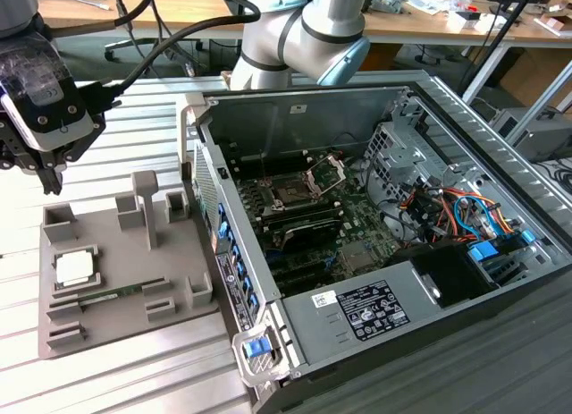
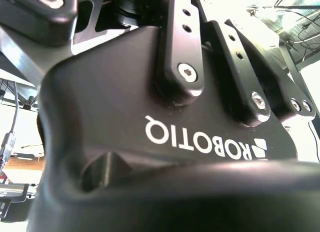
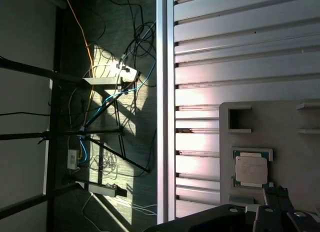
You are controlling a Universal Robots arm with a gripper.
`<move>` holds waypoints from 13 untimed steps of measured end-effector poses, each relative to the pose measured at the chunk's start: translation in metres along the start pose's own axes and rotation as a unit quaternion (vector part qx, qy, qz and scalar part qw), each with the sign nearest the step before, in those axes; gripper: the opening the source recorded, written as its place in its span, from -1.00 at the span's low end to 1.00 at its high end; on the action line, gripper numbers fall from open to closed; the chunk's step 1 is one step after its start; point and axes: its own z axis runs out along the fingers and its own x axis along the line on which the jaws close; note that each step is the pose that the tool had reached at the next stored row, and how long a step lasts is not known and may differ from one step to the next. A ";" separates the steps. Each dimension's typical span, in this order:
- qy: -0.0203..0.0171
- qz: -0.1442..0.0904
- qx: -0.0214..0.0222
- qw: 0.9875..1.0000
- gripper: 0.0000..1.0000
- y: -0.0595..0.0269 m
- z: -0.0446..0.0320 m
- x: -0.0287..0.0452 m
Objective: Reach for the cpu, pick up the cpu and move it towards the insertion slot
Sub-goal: 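Reach for the cpu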
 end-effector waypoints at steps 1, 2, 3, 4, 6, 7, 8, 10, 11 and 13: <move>0.000 0.000 0.000 1.000 -0.79 0.0000 0.0002 0.0000; 0.000 0.000 0.000 1.000 -0.79 0.0000 0.0004 0.0000; 0.000 0.000 0.000 1.000 -0.79 0.0000 0.0006 0.0000; 0.000 0.000 0.000 1.000 -0.79 0.0000 0.0007 0.0000; 0.000 0.000 0.000 1.000 -0.79 -0.0001 0.0017 0.0000; 0.000 0.000 0.000 1.000 -0.79 -0.0001 0.0018 0.0000; 0.000 0.000 0.000 1.000 -0.79 -0.0001 0.0019 0.0000; 0.000 0.000 0.000 1.000 -0.79 -0.0001 0.0022 0.0000; 0.000 0.000 0.000 1.000 -0.79 -0.0001 0.0027 0.0000; 0.000 0.000 0.000 1.000 -0.79 -0.0001 0.0032 0.0000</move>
